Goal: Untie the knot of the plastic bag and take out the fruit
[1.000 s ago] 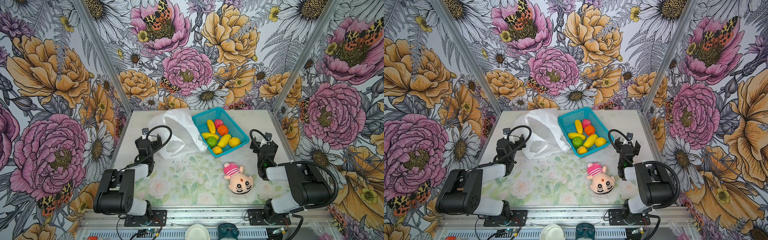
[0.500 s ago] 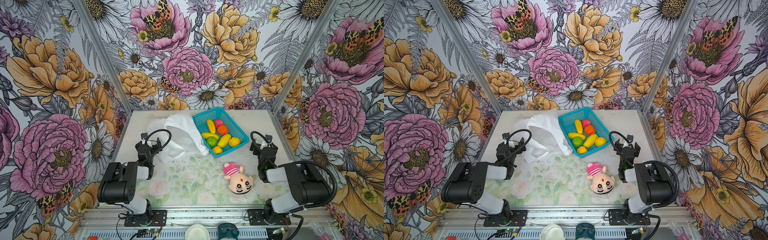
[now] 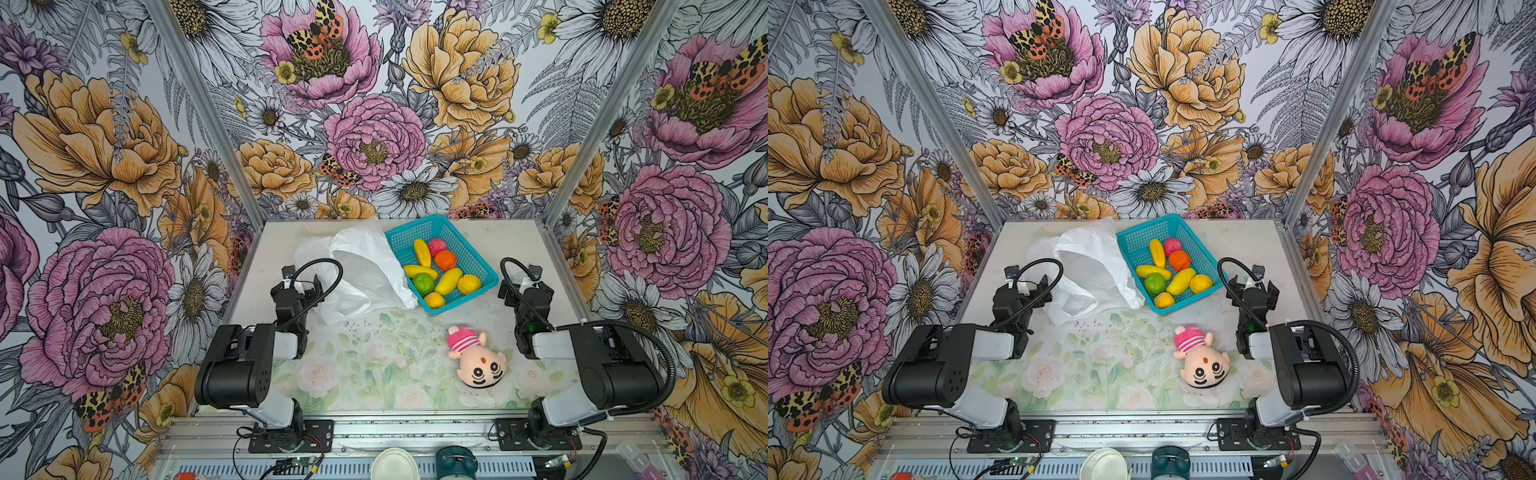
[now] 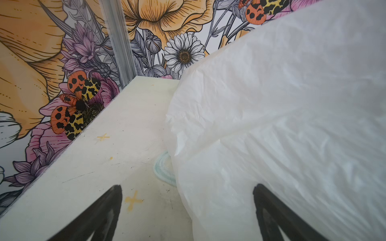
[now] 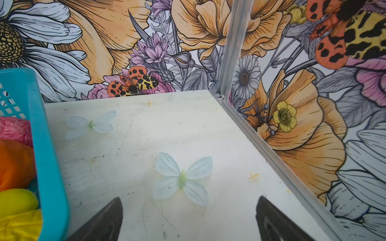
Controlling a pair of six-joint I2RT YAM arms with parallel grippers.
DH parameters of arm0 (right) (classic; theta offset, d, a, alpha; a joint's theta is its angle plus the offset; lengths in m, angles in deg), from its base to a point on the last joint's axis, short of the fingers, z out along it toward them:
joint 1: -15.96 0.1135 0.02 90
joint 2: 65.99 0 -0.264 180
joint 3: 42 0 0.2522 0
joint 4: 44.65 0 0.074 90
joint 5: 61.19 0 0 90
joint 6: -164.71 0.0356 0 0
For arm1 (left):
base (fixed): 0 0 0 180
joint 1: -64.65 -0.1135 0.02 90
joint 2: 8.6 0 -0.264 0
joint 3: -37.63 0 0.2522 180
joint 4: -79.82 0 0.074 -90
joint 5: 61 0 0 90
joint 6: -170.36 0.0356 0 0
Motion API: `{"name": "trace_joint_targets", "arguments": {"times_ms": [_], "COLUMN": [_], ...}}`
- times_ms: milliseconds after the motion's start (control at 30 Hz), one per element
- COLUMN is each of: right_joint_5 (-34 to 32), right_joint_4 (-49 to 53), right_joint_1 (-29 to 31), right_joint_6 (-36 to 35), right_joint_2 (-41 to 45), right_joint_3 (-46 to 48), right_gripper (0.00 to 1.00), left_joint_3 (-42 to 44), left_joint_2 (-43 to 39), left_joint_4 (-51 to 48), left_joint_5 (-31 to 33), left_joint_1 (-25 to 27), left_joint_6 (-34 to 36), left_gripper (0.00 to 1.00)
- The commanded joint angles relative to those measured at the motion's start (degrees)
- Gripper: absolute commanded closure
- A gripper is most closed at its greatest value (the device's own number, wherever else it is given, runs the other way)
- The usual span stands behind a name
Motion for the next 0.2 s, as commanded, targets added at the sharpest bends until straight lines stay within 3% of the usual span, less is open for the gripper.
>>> {"name": "trace_joint_targets", "arguments": {"times_ms": [0, 167], "right_joint_5": [0.5, 0.6], "right_joint_4": [-0.2, -0.4], "right_joint_1": [0.1, 0.0], "right_joint_6": [-0.1, -0.2], "right_joint_2": [-0.5, -0.4], "right_joint_3": [-1.0, -0.9], "right_gripper": [0.01, 0.0], "left_joint_3": [-0.7, -0.7], "left_joint_2": [-0.2, -0.2], "left_joint_4": [1.7, 1.8], "left_joint_5": [-0.9, -0.9], "left_joint_1": [0.1, 0.0], "left_joint_6": [-0.4, -0.4], "left_gripper": [0.01, 0.01]}}
